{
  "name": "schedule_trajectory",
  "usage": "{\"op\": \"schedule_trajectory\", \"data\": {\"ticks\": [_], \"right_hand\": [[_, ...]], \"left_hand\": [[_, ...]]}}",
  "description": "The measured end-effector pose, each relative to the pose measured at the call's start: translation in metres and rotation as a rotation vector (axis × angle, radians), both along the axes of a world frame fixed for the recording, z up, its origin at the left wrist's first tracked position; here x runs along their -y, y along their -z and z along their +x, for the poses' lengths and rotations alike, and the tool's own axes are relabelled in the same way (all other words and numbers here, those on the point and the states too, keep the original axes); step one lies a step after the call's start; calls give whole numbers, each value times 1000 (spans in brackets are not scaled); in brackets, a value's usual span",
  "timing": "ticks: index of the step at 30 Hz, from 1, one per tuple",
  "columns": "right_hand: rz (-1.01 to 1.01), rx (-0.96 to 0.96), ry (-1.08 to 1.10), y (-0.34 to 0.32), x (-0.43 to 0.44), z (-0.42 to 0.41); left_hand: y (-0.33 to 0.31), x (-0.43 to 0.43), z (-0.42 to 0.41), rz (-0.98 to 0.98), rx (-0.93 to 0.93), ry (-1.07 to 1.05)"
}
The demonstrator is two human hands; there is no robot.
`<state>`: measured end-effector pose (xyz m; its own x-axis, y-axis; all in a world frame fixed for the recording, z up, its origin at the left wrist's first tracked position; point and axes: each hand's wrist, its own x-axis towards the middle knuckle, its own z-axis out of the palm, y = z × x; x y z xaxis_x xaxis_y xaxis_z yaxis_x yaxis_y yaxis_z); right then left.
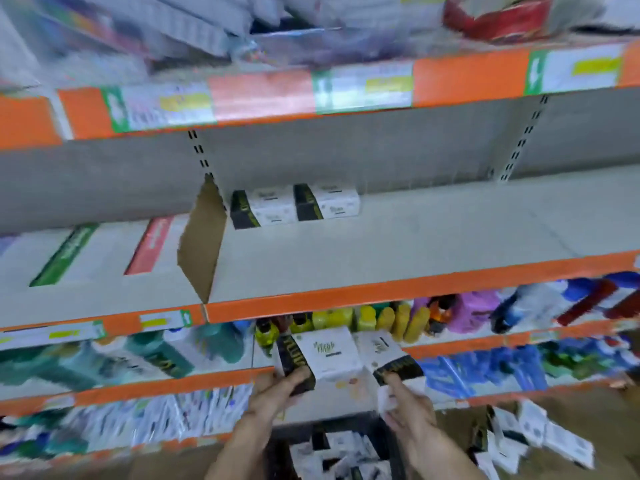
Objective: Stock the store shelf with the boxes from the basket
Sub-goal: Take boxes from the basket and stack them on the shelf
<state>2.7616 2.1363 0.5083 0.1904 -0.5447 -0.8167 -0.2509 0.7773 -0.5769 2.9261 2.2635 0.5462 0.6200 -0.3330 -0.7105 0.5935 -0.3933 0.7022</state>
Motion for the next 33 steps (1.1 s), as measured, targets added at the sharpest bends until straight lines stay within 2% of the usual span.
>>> {"op": "schedule_trajectory", "data": {"ticks": [6, 8, 12, 15, 18, 19, 21, 23, 24, 27, 28, 29, 31, 33], "right_hand": [[106, 224, 67, -78, -8, -5], [41, 274, 108, -103, -8, 3], [-171, 406, 200, -141, -3, 36], [-113, 527, 295, -156, 16, 75], [-11, 562, 295, -147, 41, 120], [34, 541, 245, -138, 48, 132], [103, 487, 1, -123, 58, 139], [-37, 432, -350, -117, 65, 128], [-254, 361, -491, -113, 75, 121], [-1166, -55, -753, -112, 127, 104], [-1332, -167, -878, -117, 145, 103], [-1400, -240, -1008, -121, 163, 105], [-1376, -272, -1236, -126, 187, 116], [-1335, -308, -1381, -127, 194, 125]], "left_hand": [[-64, -27, 25, -95, 106, 133], [-78, -27, 38, -142, 158, 146], [-96, -5, 64, -162, 235, 33], [-93, 17, 83, -181, 205, -44], [-80, 40, 104, -133, 262, -13], [-73, 47, 111, -111, 296, -12], [-62, 55, 127, -13, 414, -19], [-54, 57, 143, 121, 634, 71], [-52, 55, 151, 164, 731, 130], [-48, 49, 167, 282, 873, 264], [-48, 49, 169, 317, 896, 287], [-49, 50, 167, 333, 926, 277], [-53, 55, 163, 307, 1063, 274], [-53, 60, 160, 288, 1196, 414]]}}
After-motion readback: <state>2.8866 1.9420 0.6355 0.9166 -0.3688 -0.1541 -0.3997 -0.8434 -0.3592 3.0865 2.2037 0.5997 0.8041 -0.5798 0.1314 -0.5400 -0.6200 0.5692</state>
